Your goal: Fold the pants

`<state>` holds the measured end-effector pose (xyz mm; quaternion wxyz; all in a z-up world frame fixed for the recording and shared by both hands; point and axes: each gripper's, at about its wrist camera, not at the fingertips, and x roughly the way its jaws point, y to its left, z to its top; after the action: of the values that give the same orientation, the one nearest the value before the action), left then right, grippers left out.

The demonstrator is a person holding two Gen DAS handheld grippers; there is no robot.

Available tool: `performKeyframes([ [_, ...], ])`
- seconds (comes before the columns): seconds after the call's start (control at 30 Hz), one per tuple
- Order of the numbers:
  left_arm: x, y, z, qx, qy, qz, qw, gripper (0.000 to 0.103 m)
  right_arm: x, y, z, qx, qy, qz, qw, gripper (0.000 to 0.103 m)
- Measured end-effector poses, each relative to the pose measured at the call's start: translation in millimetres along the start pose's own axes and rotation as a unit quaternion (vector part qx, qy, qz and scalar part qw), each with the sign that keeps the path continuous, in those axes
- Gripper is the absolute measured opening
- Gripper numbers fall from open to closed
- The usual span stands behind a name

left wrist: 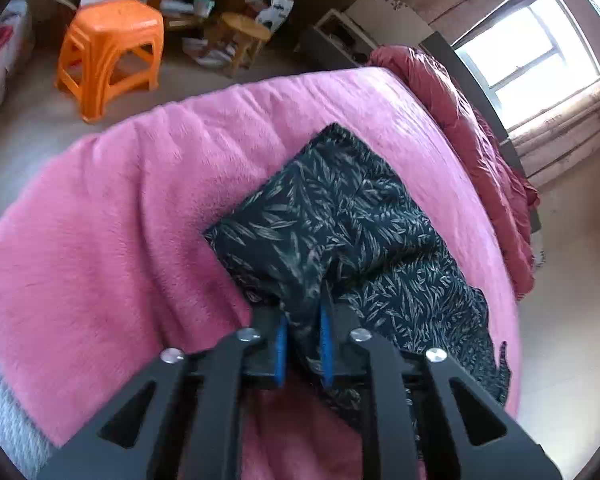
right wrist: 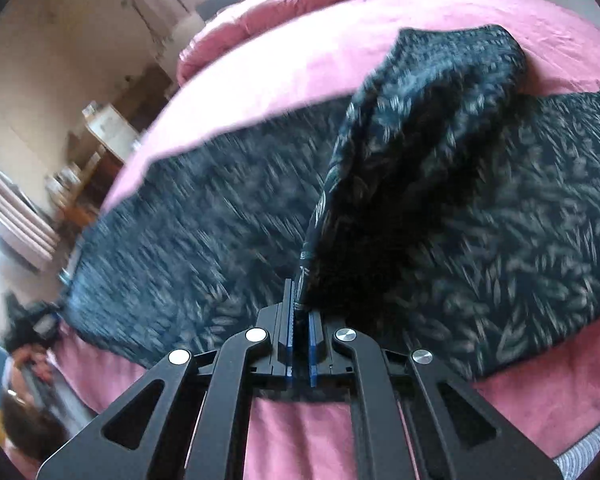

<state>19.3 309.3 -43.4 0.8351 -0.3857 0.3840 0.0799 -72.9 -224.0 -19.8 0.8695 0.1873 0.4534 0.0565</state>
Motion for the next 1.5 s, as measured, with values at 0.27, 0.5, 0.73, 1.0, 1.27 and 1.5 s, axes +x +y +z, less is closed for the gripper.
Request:
performKeyframes([
  [0.27,-62,-46,-24,0.065,-0.19,0.056,0.9781,0.075,-59,-14,12,0.04,-0.068,-0.006,0.997,0.041],
  [0.5,-2,-130,-71,0.232,-0.1,-0.031,0.967,0.082,-69,-21,95,0.037,-0.127,-0.072,0.989,0.041],
  [0.73,49,-162,-117,0.321,-0.029,-0.082,0.9429,0.087,15,2,173,0.001,-0.063,-0.181,0.981,0.041],
  [1.0,42,-147,-126,0.346,-0.04,-0.114,0.9305,0.095,84,-15,187,0.019,0.003,-0.306,0.952,0.041],
  [1.27,48,-150,-128,0.349,-0.037,-0.116,0.9291,0.097,61,-30,186,0.019,-0.014,-0.295,0.955,0.006],
  [1.5,55,-157,-133,0.349,-0.037,-0.116,0.9294,0.097,-39,-64,160,0.078,-0.087,-0.224,0.967,0.006],
])
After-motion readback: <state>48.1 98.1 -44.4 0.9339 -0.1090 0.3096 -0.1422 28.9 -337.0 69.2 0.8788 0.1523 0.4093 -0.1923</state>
